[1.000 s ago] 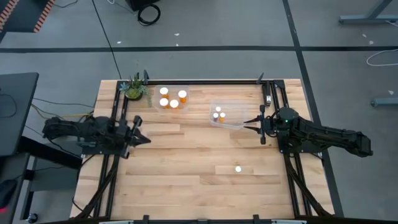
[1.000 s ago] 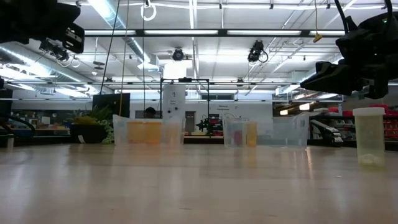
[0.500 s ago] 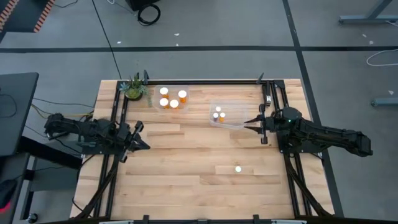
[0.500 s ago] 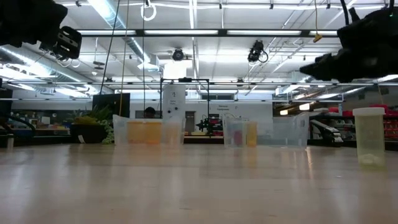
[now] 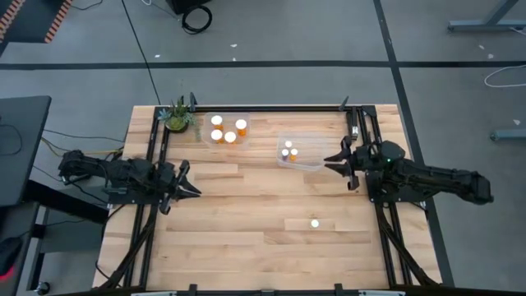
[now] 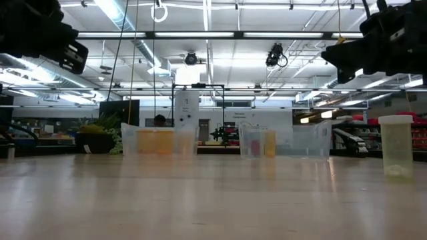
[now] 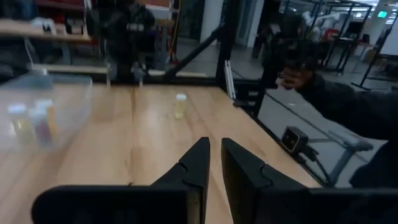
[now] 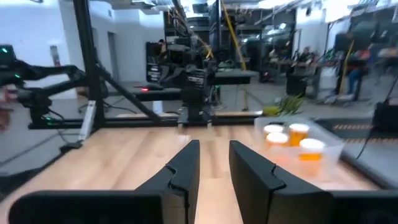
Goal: Pick and place medicine bottles into bin by pill shape (circle, oval)
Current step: Put the small yellow pill bottle into the right transparent bin
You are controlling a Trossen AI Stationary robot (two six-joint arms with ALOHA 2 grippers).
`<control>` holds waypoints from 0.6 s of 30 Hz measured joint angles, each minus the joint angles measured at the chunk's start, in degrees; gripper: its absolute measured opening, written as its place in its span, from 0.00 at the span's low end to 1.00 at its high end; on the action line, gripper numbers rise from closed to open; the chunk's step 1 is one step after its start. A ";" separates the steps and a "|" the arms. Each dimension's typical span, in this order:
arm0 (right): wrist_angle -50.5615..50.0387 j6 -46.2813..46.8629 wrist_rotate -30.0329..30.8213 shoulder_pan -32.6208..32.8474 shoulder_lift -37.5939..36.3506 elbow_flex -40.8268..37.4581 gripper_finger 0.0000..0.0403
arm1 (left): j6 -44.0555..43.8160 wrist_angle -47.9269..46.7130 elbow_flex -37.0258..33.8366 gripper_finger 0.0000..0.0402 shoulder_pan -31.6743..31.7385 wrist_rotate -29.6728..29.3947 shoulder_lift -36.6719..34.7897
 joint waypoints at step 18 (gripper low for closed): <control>10.52 13.47 18.05 8.49 6.45 0.00 0.23 | 1.70 -2.80 -0.08 0.11 -0.12 -4.52 -0.01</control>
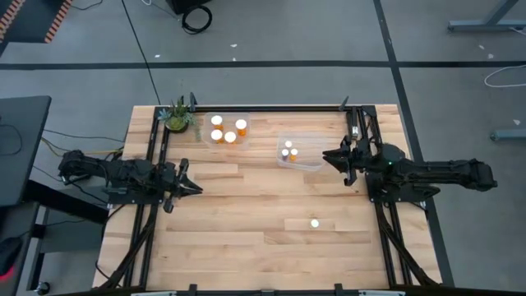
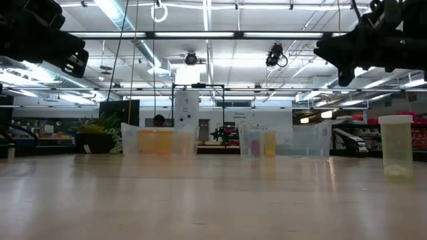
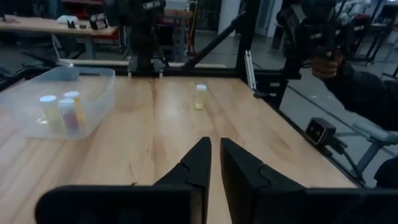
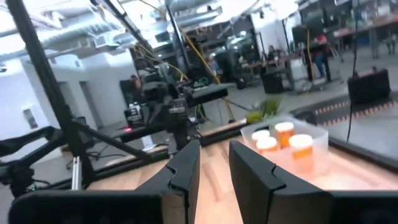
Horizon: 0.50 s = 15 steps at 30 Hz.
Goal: Pick and place medicine bottles into bin by pill shape (circle, oval)
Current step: Put the small yellow pill bottle into the right transparent bin
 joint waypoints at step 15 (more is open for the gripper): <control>-0.22 1.32 6.06 11.02 12.55 0.26 0.23 | 1.13 7.11 -5.48 0.10 0.08 -0.03 0.01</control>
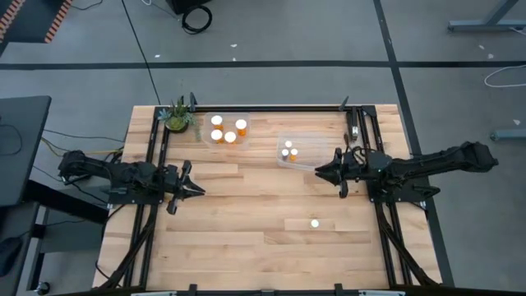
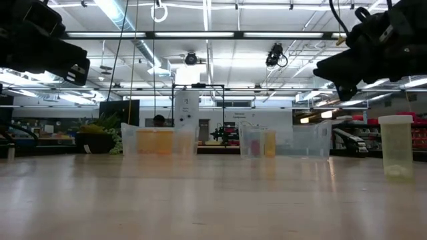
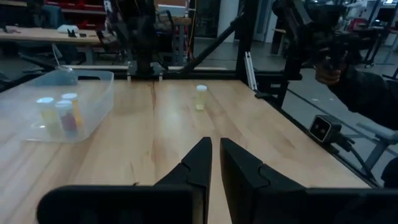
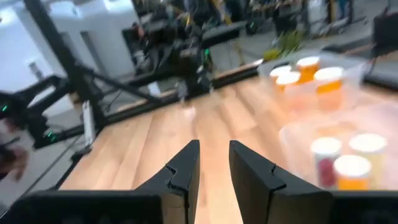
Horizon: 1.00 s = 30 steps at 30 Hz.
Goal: Pick and place medicine bottles into bin by pill shape (circle, oval)
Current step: Put the small yellow pill bottle into the right transparent bin
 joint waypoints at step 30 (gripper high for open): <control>-22.72 -0.04 7.75 17.87 36.51 28.37 0.29 | 0.37 0.15 -0.07 0.11 0.00 -0.15 0.01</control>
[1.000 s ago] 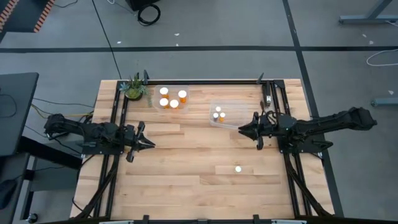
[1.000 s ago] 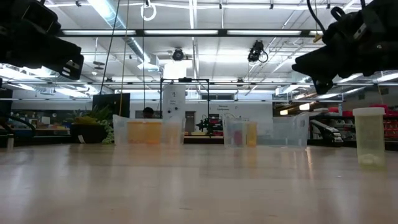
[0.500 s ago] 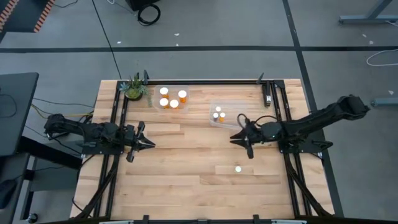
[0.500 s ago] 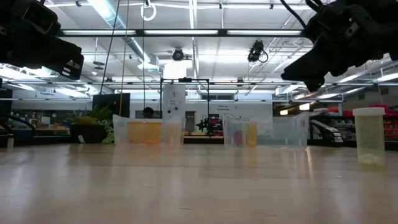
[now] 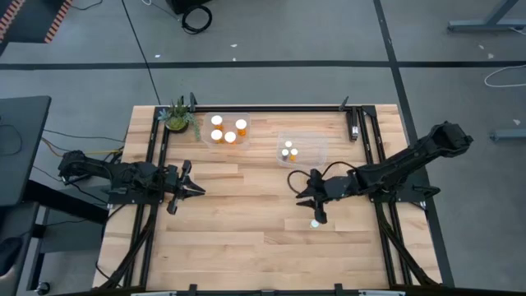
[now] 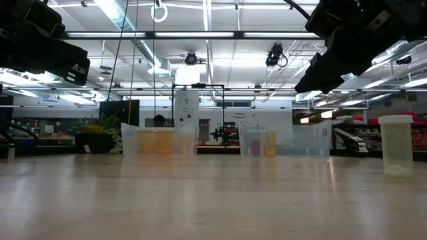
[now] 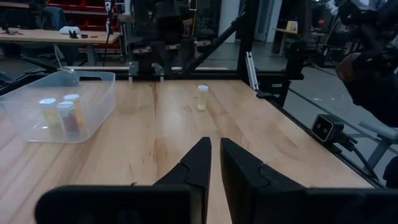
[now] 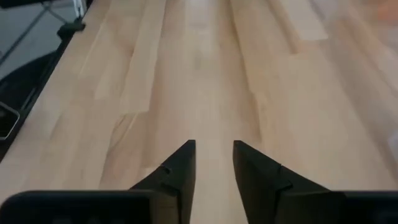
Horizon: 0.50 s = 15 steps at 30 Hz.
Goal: Pick and place medicine bottles into bin by pill shape (circle, oval)
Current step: Put the small yellow pill bottle into the right transparent bin
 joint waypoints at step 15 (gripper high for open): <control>-16.65 3.22 4.32 7.30 11.75 16.31 0.48 | 0.01 0.02 -0.02 0.11 -0.02 0.01 0.00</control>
